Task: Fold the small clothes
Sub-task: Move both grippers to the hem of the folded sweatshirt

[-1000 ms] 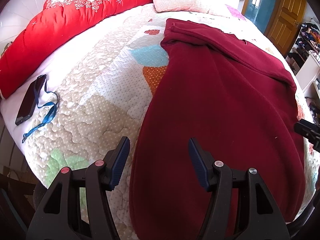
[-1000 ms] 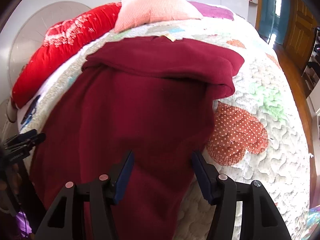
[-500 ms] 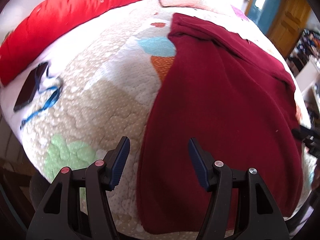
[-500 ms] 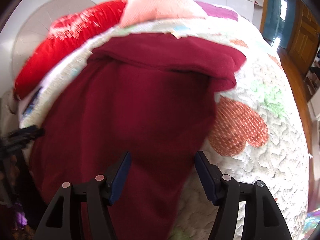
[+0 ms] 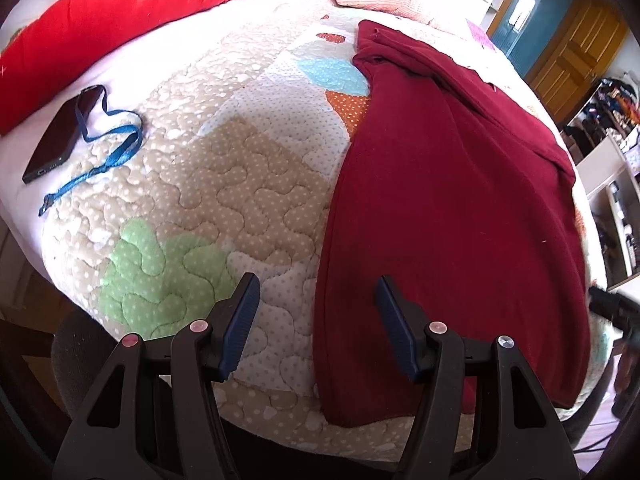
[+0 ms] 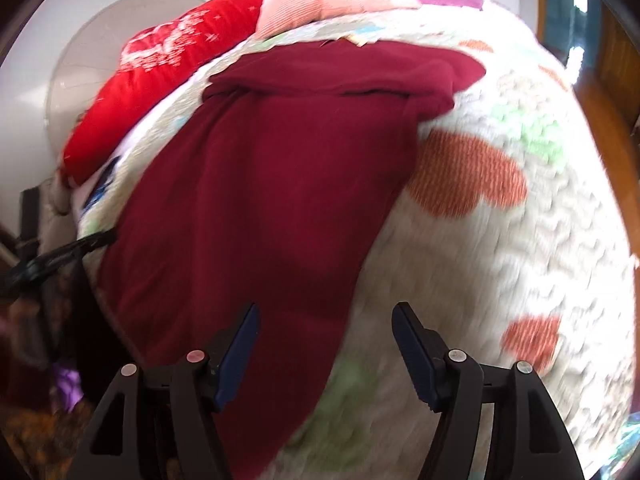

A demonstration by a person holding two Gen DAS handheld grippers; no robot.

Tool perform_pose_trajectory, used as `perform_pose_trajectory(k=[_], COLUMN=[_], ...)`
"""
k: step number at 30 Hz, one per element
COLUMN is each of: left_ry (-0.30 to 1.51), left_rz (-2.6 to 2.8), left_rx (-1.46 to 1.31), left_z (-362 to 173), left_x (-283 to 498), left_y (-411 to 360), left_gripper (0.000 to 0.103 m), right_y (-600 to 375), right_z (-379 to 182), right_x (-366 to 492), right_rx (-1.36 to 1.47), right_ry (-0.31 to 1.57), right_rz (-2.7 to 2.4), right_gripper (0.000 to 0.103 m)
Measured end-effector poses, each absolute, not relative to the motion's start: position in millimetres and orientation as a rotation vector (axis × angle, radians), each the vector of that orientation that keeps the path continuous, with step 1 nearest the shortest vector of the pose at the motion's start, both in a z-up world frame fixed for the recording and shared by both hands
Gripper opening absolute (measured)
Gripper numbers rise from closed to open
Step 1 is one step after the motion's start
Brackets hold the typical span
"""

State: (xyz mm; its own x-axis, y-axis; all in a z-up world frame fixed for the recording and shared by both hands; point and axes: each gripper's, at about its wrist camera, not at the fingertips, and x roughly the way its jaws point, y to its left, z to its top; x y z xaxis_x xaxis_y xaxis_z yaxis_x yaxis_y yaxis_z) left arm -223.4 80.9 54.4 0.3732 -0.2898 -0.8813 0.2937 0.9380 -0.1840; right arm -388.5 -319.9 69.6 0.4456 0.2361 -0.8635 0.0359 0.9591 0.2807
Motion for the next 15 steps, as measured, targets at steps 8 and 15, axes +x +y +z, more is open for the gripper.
perform_pose_trajectory(k=[8, 15], left_ry=[1.15, 1.169], left_rz=[-0.437, -0.472], left_rx=[-0.035, -0.141], left_z=[48, 40], left_x=[-234, -228], left_y=[79, 82], left_gripper=[0.069, 0.079], right_y=[-318, -306], right_z=[51, 47], right_x=[-436, -450], right_rx=[0.421, 0.462], right_ry=[1.162, 1.164], right_rz=[0.269, 0.375], right_gripper=[0.07, 0.073])
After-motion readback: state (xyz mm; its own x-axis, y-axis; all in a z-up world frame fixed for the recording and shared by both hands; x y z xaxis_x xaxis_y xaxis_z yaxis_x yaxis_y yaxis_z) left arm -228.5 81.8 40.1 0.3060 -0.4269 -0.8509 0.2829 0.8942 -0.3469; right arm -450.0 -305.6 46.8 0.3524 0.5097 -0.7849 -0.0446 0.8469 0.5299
